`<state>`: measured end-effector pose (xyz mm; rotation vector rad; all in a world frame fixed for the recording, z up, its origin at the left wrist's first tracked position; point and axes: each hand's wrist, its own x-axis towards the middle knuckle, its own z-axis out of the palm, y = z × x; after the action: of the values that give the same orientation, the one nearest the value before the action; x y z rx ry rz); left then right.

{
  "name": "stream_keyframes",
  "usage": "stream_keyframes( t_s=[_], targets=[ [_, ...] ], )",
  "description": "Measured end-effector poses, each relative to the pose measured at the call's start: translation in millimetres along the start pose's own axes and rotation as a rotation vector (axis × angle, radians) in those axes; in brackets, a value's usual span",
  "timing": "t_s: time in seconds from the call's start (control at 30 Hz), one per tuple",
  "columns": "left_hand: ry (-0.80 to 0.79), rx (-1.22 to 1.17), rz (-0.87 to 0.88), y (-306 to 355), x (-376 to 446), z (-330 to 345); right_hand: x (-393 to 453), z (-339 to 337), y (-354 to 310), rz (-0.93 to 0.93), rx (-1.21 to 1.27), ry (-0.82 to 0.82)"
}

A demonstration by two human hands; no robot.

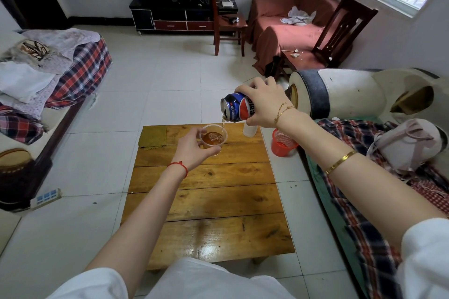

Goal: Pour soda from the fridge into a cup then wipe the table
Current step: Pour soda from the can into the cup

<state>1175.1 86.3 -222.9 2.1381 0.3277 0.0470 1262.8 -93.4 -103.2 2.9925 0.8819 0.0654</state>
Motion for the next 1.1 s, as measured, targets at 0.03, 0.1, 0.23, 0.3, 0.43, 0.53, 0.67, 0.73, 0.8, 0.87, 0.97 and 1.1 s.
stream_keyframes(
  t_s=[0.03, 0.1, 0.23, 0.3, 0.43, 0.53, 0.67, 0.73, 0.8, 0.87, 0.97, 1.1],
  targets=[
    [-0.001, 0.0, 0.0, 0, 0, 0, 0, 0, 0, 0.0, -0.001, 0.0],
    [-0.003, 0.0, 0.0, 0, 0, 0, 1, 0, 0, 0.0, -0.002, 0.002],
    [-0.004, 0.01, 0.003, 0, -1, 0, 1, 1, -1, 0.0, 0.001, 0.001],
    [-0.003, 0.016, 0.001, 0, -1, 0, 2, 2, -2, -0.001, 0.002, -0.001],
    [-0.002, 0.015, 0.0, -1, 0, 0, 2, 2, -2, -0.001, -0.001, -0.001],
    [-0.001, 0.004, 0.0, -2, 0, -1, 2, 3, -3, -0.001, -0.006, 0.0],
    [0.003, 0.008, 0.007, -2, 1, -2, 5, 4, -3, -0.003, -0.006, 0.004],
    [0.001, 0.005, 0.009, -3, 1, -2, 6, 4, -3, -0.005, -0.005, 0.006],
    [0.0, 0.001, 0.012, -3, 1, -3, 7, 5, -3, -0.006, -0.003, 0.008],
    [0.001, -0.003, 0.01, -4, 1, -3, 8, 6, -3, -0.006, -0.003, 0.007],
    [0.007, -0.009, 0.009, -6, 1, -3, 9, 10, -3, -0.005, -0.001, 0.006],
    [0.025, -0.013, 0.009, -13, -1, -2, 6, 21, 0, 0.014, 0.033, -0.018]
  ],
)
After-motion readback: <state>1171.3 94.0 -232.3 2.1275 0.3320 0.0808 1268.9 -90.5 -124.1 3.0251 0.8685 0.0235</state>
